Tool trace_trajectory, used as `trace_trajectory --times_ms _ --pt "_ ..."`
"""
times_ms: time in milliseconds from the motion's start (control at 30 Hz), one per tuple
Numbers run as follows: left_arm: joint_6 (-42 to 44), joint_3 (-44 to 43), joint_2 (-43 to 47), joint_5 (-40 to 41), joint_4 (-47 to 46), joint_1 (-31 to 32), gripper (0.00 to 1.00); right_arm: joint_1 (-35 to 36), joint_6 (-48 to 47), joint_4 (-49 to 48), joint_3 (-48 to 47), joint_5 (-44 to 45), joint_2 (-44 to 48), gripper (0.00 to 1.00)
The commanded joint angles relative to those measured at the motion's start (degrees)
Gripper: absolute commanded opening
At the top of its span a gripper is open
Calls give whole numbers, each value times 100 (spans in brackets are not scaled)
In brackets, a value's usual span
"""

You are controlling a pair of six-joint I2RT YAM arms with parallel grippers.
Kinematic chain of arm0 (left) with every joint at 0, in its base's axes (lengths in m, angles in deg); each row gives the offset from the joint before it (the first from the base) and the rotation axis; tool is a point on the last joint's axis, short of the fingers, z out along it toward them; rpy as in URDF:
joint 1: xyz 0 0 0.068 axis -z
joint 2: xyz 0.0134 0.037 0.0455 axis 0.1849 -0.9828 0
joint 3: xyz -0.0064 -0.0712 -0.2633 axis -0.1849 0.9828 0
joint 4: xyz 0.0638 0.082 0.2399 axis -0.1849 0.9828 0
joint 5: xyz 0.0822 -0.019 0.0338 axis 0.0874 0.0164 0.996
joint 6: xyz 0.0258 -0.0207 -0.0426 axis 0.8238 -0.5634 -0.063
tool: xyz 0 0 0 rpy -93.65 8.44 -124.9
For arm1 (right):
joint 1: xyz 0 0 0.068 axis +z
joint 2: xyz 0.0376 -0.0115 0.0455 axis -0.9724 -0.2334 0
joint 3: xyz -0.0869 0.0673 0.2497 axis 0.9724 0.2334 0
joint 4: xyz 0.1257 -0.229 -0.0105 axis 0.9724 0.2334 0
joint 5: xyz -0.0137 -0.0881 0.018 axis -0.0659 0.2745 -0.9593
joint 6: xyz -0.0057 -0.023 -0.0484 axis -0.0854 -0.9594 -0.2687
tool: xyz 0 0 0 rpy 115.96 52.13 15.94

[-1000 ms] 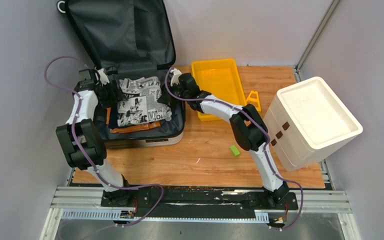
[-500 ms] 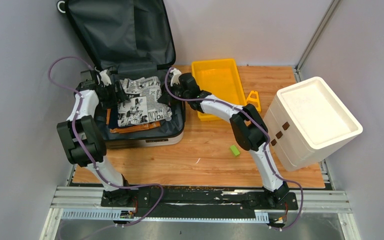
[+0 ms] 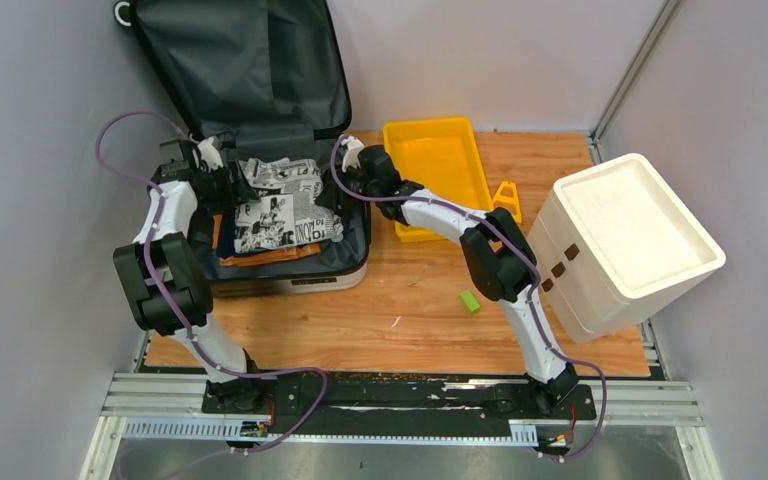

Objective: Open, take out, and arrange the luggage

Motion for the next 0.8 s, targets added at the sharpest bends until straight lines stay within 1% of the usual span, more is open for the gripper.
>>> trace_trajectory --times_ms 0,33,67,100,133,167,233,267,300,367,567,767 --pt "23 -20 108 -229 -196 17 67 -200 -84 -188 -213 218 208 30" --pt "-11 -24 134 -284 -216 18 64 -200 -92 -188 -215 234 216 30" --pt "-31 -32 155 -296 -247 25 55 -195 -94 -188 -220 248 216 30" --pt "-68 -44 203 -300 -263 30 50 -191 -92 -188 -234 258 221 25" --pt "-90 -51 229 -295 -308 46 39 -191 -90 -188 -263 242 203 18" --pt "-140 -71 276 -297 -324 50 34 -191 -87 -188 -306 203 184 13" --pt "-189 -116 303 -310 -345 61 18 -191 -79 -179 -419 141 108 5" --pt "-193 -144 301 -317 -311 62 15 -191 -73 -167 -466 127 91 1" --pt "-197 -204 292 -325 -286 62 8 -191 -73 -162 -496 119 74 0" --pt "-196 -292 271 -316 -203 67 0 -193 -81 -161 -526 131 65 0" --pt "-362 -419 332 -198 -91 75 0 -191 -138 -148 -539 206 81 0" --pt "-437 -587 561 257 132 178 0 -191 -253 -144 -526 236 188 0"
